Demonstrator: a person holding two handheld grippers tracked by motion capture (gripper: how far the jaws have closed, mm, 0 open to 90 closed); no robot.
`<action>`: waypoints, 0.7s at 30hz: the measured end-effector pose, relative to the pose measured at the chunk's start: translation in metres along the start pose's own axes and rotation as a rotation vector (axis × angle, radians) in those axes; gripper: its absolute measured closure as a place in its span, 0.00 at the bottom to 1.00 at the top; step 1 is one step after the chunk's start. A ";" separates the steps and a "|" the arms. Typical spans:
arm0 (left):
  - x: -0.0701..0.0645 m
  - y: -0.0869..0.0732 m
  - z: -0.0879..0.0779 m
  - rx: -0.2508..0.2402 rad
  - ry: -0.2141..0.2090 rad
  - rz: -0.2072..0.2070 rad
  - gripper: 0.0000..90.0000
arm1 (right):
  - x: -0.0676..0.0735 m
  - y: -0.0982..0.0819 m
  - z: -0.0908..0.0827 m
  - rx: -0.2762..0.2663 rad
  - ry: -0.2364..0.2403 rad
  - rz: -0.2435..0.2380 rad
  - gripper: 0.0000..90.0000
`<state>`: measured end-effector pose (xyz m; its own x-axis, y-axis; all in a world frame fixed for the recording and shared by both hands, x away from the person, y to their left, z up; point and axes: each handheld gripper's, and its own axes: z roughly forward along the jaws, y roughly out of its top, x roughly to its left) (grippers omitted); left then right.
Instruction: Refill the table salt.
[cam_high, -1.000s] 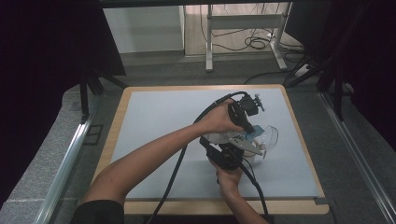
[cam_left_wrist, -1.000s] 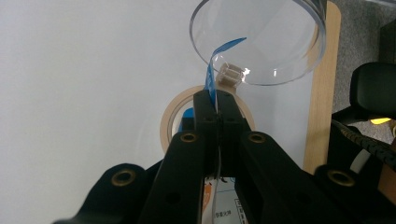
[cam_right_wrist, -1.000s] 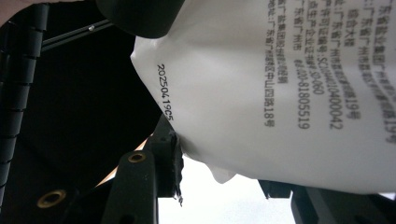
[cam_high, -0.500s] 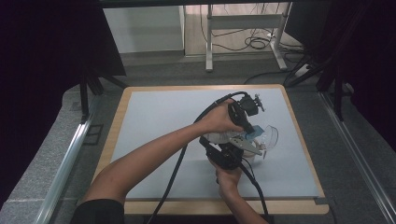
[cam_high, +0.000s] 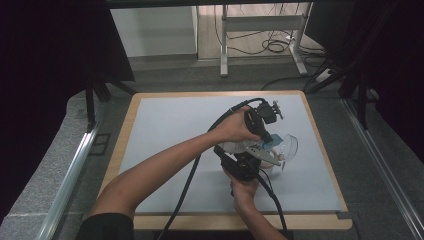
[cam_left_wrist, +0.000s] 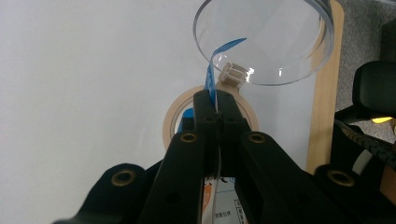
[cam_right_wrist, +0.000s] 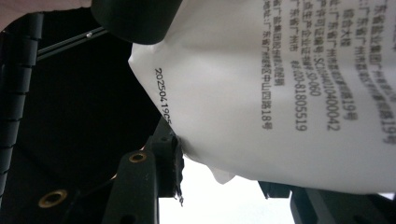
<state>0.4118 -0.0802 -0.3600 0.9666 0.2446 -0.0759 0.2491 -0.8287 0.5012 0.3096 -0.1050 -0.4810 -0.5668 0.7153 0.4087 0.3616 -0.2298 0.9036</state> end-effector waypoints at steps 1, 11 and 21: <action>0.000 0.000 0.000 0.001 -0.001 -0.004 1.00 | 0.000 0.000 0.000 -0.001 0.000 0.001 0.65; 0.000 -0.001 -0.001 -0.002 -0.001 -0.002 1.00 | 0.000 0.000 0.000 -0.003 -0.001 0.000 0.65; 0.000 -0.001 -0.001 -0.002 0.000 -0.001 1.00 | 0.001 -0.001 0.001 -0.004 -0.001 0.003 0.65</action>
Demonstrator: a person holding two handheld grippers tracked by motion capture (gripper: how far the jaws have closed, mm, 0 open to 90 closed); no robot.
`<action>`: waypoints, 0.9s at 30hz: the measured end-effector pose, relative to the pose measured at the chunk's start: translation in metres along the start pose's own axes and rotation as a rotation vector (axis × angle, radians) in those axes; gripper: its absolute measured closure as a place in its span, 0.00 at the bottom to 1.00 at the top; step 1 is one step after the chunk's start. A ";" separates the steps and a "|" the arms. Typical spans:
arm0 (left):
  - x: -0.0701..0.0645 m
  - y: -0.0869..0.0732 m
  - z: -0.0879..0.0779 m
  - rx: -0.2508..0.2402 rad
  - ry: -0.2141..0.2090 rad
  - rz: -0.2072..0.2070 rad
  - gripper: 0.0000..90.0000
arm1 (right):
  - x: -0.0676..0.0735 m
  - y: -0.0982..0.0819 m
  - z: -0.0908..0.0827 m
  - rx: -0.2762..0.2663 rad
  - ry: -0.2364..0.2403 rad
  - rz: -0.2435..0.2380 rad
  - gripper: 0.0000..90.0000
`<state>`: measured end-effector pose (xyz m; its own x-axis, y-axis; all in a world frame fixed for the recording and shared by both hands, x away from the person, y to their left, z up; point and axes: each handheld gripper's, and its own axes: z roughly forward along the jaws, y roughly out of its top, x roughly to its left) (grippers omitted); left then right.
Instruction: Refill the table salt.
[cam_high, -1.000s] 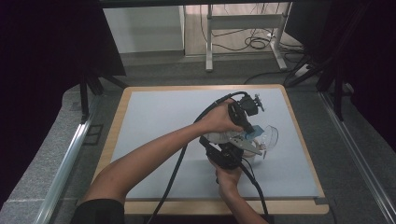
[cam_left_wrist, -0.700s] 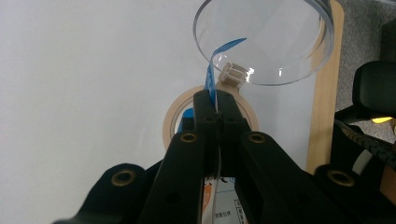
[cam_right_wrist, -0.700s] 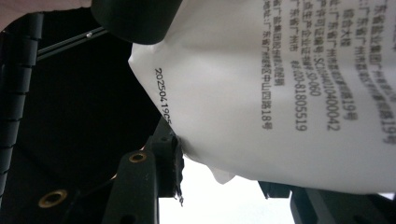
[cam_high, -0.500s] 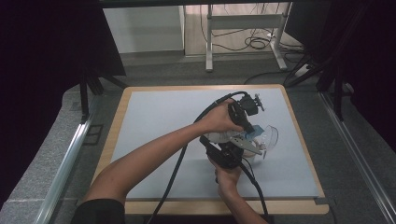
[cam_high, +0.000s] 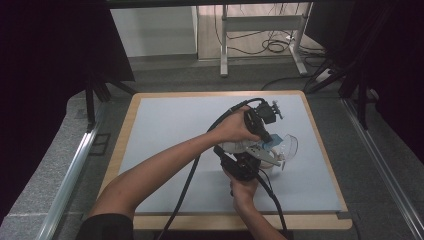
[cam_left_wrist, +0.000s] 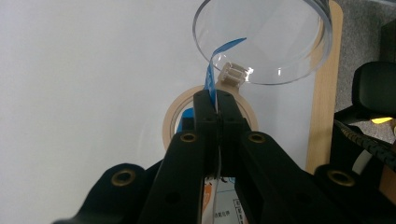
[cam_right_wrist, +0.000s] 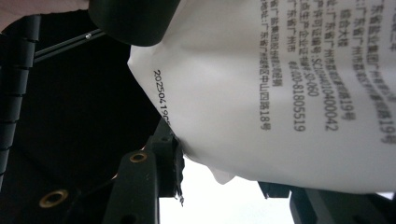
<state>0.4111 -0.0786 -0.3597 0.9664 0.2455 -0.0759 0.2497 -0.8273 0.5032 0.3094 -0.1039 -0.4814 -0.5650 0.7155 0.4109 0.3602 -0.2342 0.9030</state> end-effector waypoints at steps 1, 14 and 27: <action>0.000 0.000 0.000 0.000 0.000 0.000 1.00 | 0.000 0.000 0.000 0.000 0.000 0.000 0.65; 0.000 0.001 0.000 -0.004 0.000 0.009 1.00 | 0.000 0.001 0.001 -0.008 -0.011 0.010 0.65; 0.001 0.001 0.000 -0.001 -0.002 0.008 1.00 | 0.000 0.001 0.002 -0.013 -0.013 0.007 0.65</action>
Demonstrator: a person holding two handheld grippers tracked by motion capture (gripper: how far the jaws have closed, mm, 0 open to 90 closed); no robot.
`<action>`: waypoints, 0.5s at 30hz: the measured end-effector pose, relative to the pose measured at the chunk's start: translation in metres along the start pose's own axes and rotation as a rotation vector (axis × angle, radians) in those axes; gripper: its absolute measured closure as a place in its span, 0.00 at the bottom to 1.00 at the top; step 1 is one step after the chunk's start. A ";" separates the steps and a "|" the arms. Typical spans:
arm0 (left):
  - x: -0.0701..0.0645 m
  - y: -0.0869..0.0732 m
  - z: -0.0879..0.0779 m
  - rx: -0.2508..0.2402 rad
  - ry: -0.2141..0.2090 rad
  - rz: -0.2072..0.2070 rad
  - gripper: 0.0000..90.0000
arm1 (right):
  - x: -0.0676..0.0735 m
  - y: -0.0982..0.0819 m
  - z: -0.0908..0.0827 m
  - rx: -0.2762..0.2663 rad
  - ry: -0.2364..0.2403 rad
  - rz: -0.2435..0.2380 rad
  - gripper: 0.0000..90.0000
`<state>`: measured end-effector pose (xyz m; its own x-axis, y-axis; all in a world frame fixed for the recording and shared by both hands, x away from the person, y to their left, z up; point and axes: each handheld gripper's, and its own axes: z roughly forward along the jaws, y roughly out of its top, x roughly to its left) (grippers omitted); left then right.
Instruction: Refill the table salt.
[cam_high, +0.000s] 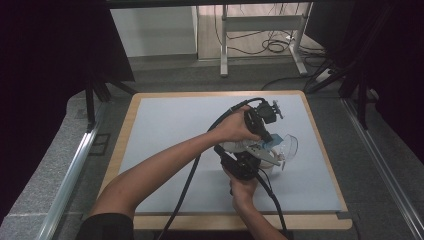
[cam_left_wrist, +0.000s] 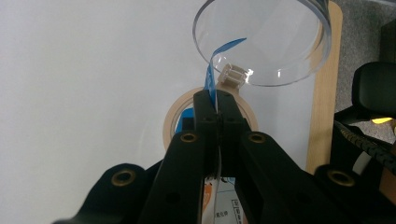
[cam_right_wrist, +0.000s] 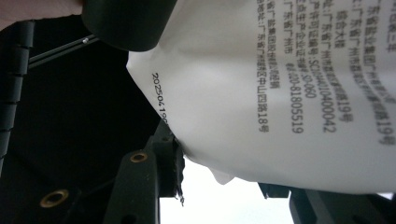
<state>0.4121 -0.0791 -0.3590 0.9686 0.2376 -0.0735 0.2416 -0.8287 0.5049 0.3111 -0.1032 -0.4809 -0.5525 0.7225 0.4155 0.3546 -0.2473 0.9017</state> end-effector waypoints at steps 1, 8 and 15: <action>0.000 0.000 0.000 0.000 -0.001 -0.001 1.00 | 0.000 0.000 0.000 0.000 0.001 0.000 0.65; 0.000 0.000 0.000 0.001 0.000 0.001 1.00 | 0.000 0.000 0.000 0.003 0.002 0.003 0.65; 0.000 0.000 0.000 0.002 0.000 0.006 1.00 | 0.000 0.001 0.000 0.004 0.003 0.001 0.65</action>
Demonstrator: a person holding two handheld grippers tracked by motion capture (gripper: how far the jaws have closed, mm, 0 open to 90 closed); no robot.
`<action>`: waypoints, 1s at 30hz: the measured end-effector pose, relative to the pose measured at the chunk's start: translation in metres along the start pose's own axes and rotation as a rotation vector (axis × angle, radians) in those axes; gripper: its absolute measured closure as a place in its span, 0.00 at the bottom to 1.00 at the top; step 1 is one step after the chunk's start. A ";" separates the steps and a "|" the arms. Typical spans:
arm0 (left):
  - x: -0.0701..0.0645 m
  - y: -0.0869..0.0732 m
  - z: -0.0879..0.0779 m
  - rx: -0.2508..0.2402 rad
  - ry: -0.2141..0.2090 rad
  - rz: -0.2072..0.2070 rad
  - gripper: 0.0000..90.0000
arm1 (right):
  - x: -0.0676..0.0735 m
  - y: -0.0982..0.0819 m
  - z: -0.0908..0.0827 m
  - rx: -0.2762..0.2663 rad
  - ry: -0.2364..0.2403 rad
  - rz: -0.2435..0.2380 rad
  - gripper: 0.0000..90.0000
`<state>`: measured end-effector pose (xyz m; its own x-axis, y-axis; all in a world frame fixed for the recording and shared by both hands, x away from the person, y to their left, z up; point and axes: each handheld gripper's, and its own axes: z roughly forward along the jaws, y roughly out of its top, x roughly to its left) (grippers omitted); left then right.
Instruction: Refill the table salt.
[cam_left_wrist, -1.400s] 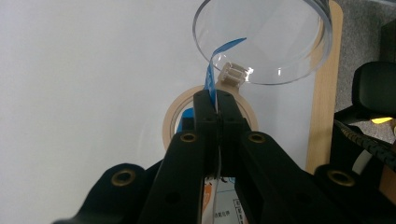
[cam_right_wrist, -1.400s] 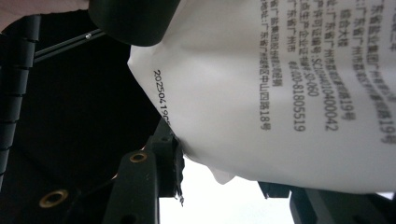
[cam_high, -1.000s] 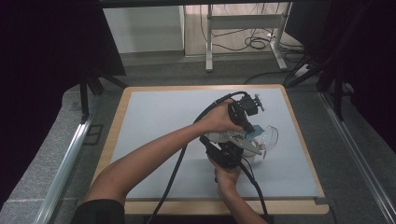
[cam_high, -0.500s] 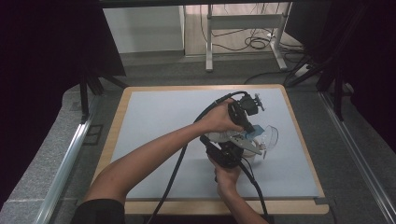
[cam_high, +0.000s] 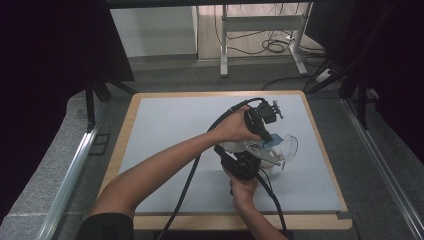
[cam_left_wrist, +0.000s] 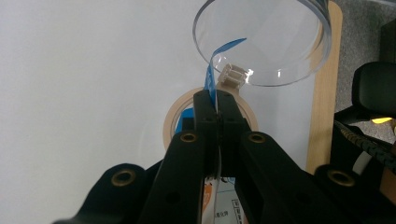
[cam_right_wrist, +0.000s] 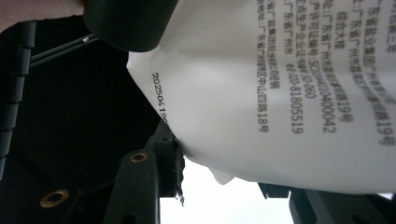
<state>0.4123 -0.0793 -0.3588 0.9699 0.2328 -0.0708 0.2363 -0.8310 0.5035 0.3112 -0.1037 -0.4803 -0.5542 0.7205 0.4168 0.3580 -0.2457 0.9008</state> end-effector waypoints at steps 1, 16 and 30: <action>0.000 0.000 0.000 0.001 0.000 0.000 1.00 | 0.000 0.000 0.000 0.000 0.000 0.001 0.65; -0.001 0.003 -0.002 0.006 0.004 -0.003 1.00 | 0.001 0.003 0.000 -0.015 0.001 0.024 0.65; -0.001 0.002 -0.003 0.007 0.005 0.000 1.00 | 0.002 0.002 0.000 -0.016 0.005 0.024 0.65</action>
<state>0.4117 -0.0801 -0.3550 0.9695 0.2358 -0.0662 0.2369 -0.8344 0.4977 0.3108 -0.1027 -0.4774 -0.5489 0.7112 0.4392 0.3593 -0.2737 0.8922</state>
